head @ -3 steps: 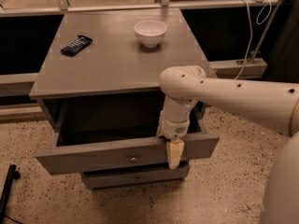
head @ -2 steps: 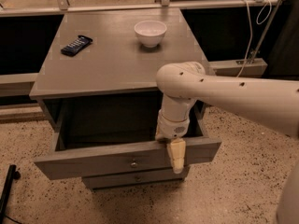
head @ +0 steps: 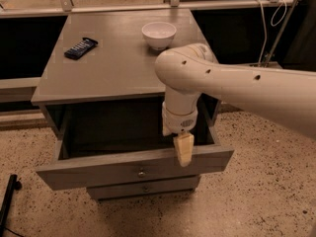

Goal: Open top drawer

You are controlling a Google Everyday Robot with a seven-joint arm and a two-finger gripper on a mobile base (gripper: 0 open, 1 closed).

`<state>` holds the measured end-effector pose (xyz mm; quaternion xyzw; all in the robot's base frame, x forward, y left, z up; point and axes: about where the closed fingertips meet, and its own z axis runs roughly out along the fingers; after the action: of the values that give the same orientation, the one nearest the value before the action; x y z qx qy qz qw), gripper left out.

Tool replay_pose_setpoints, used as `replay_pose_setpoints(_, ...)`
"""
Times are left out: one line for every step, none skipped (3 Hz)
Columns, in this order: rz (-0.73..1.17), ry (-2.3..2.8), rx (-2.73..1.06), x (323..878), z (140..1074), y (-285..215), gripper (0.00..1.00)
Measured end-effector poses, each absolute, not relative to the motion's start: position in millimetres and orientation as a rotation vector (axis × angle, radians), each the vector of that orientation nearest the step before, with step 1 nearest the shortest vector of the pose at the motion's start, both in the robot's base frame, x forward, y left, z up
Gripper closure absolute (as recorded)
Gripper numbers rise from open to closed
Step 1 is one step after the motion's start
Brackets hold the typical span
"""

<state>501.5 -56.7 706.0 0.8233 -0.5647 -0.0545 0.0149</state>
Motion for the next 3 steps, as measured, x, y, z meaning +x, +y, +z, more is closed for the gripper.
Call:
replay_pose_setpoints(-0.099,-1.787,2.563,521,717,-60,0.48)
replay_pose_setpoints(-0.058,-1.866,2.543,541,712,-71,0.71)
replay_pose_setpoints(-0.076,-1.938,2.513,555,689,-80,0.77)
